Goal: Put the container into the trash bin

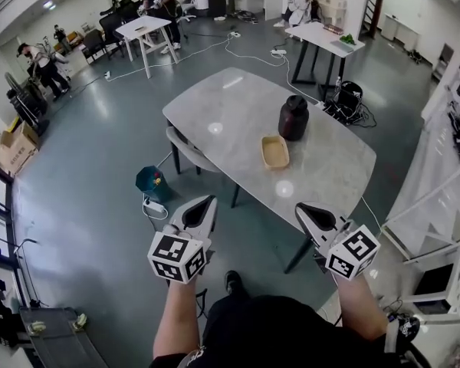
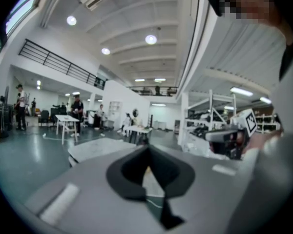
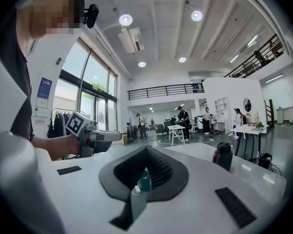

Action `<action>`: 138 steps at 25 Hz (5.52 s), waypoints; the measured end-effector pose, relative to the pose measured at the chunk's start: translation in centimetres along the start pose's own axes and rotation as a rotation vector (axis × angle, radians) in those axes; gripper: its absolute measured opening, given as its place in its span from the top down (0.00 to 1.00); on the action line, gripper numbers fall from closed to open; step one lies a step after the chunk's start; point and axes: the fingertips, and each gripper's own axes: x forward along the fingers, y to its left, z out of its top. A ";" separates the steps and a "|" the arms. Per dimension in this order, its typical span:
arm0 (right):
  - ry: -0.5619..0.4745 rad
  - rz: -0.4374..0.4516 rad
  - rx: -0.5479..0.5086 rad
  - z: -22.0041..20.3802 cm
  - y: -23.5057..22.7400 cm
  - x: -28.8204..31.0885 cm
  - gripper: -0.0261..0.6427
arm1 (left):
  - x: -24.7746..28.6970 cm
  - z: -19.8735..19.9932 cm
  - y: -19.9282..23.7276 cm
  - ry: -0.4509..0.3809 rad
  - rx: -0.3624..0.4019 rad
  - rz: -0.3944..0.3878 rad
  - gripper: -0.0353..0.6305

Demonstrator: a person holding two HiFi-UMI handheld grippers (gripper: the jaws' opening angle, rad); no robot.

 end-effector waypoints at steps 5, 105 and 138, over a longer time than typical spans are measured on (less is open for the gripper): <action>0.039 0.008 -0.003 0.8 -0.5 7.2 0.97 | 1.9 1.2 6.8 -0.011 0.003 0.003 0.93; 0.596 0.529 -0.405 -12.3 20.0 78.8 0.94 | -14.8 -7.8 68.8 0.024 -0.419 0.533 0.93; 1.020 0.700 -0.538 -54.2 15.5 94.5 0.94 | -2.2 -44.2 82.6 0.263 -0.737 0.588 0.93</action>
